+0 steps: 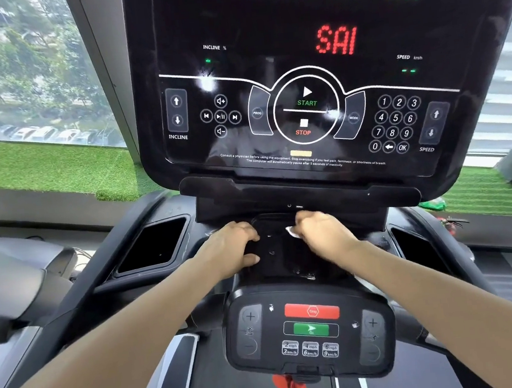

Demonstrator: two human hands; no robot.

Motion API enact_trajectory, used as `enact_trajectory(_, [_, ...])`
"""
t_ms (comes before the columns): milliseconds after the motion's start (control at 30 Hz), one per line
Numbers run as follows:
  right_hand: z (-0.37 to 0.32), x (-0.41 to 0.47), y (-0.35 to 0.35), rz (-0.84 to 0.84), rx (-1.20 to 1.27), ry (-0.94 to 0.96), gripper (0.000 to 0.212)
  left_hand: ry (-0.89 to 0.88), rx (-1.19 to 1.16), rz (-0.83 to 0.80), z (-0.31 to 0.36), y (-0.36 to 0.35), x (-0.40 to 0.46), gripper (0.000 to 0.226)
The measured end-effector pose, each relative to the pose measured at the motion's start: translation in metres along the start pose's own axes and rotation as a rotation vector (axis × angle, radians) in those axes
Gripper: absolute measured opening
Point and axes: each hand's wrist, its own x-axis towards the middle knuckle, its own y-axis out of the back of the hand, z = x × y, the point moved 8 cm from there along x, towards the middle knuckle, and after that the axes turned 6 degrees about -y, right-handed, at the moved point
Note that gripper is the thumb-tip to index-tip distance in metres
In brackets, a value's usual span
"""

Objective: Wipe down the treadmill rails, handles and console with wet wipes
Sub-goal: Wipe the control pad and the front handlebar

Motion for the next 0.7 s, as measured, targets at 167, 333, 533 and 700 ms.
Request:
enact_trajectory(167, [-0.030, -0.017, -0.020, -0.157, 0.012, 0.216, 0.029, -0.015, 0.013, 0.003, -0.001, -0.001, 0.002, 0.049])
enact_trajectory(333, [-0.032, -0.007, -0.008, -0.143, 0.072, 0.110, 0.028, -0.011, 0.020, 0.012, 0.000, 0.000, -0.001, 0.049])
enact_trajectory(533, [-0.043, -0.018, -0.018, -0.215, 0.004, 0.196, 0.026, -0.006, 0.025, 0.019, 0.000, 0.000, 0.000, 0.049])
enact_trajectory(700, [-0.042, 0.002, -0.012, -0.179, 0.010, 0.131, 0.027, -0.008, 0.034, 0.027, 0.002, 0.001, -0.001, 0.049])
